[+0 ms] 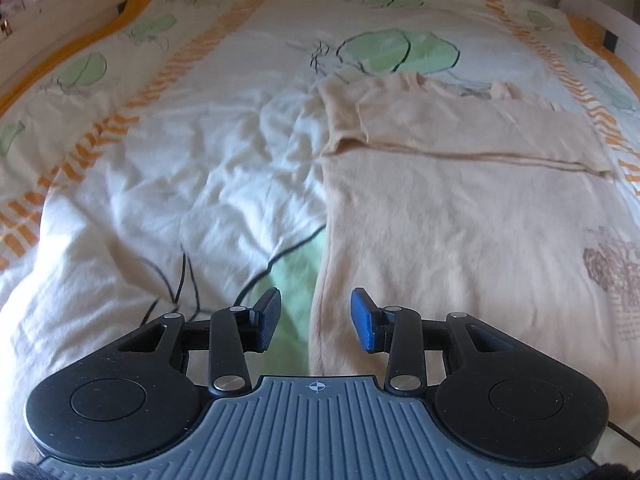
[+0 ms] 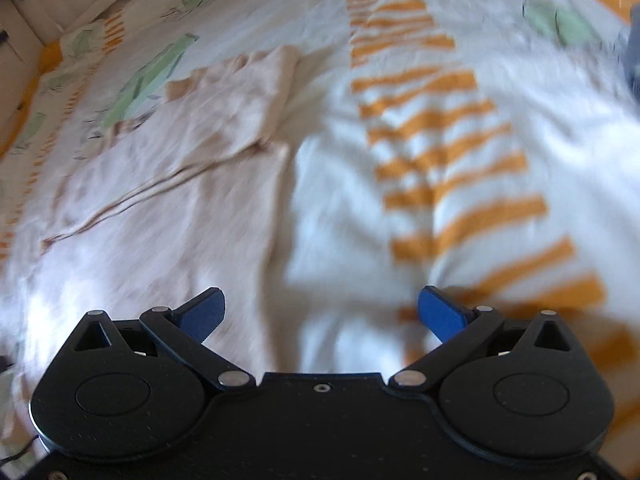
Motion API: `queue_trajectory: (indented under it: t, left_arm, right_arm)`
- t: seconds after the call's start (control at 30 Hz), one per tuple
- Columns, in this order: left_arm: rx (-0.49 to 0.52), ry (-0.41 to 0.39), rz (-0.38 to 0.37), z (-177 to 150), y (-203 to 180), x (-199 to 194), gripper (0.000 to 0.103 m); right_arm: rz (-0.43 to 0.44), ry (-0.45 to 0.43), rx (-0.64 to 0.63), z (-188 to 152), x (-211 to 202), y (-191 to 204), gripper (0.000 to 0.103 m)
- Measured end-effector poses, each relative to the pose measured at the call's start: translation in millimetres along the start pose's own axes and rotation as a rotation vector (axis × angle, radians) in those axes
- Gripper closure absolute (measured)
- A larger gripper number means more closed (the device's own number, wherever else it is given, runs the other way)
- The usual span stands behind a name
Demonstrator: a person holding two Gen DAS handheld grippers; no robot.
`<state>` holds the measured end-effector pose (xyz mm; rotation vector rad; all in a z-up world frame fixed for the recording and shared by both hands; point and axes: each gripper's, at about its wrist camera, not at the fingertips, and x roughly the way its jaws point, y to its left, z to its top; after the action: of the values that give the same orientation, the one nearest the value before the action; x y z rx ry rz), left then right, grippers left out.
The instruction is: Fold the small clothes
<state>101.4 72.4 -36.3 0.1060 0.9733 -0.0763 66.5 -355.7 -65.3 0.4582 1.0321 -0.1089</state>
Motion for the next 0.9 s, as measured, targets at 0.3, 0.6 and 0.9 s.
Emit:
queue_trajectory:
  t: [0.3,0.6,0.9]
  left_arm:
    - [-0.046,0.153,-0.058,-8.7,19.4,11.4,0.065]
    - [0.069,0.243,-0.114,-6.5,13.3,18.5,0.059]
    - [0.071,0.299,-0.169,-0.1,9.7,32.3,0.057]
  right_arm:
    - [0.128,0.084,0.062,-33.2,-28.8,7.4,0.001]
    - [0.149,0.188,-0.019,-45.7,-31.1,20.9,0.001]
    - [0.193,0.277,-0.045,-51.4,-26.0,29.0,0.000]
